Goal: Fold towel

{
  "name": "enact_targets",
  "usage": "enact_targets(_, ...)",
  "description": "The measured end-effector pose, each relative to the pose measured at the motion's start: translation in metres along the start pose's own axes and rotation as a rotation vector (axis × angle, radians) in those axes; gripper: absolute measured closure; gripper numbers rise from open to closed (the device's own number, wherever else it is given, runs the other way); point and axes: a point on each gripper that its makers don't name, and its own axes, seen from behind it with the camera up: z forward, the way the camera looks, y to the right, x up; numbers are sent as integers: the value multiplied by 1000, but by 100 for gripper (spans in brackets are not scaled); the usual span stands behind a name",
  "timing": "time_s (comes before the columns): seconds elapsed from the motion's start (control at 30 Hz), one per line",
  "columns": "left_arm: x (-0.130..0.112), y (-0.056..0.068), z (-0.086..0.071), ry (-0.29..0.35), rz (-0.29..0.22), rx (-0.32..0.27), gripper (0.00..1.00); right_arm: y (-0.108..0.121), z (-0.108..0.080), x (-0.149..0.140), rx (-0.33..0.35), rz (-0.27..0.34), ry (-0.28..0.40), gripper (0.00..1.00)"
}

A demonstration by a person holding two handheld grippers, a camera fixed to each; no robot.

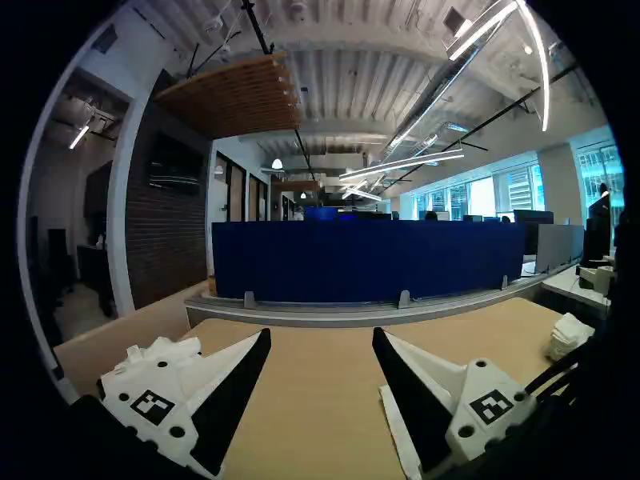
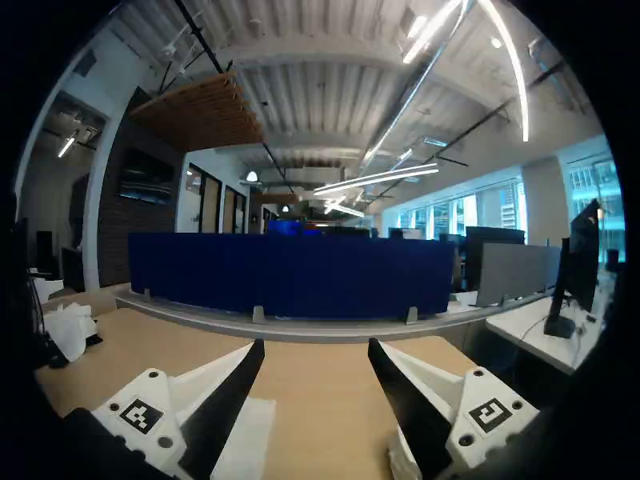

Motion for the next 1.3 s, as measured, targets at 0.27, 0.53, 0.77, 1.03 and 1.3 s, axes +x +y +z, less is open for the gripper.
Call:
enact_targets(0.27,33,7,-5,-2,4,-11,6,2,-4,38,-4,-9,16,0)
enact_targets(0.53,34,23,-7,-40,39,-79,6,-11,-6,33,76,-51,-48,0)
enact_targets(0.77,23,48,-11,-113,95,-209,6,-40,-9,16,228,-111,-128,0)
enact_targets(1.03,13,79,-17,-170,142,-345,6,-78,-18,-10,412,-178,-243,0)
enact_targets(1.3,-1,96,-18,-209,156,-404,6,-88,-19,-28,476,-211,-292,0)
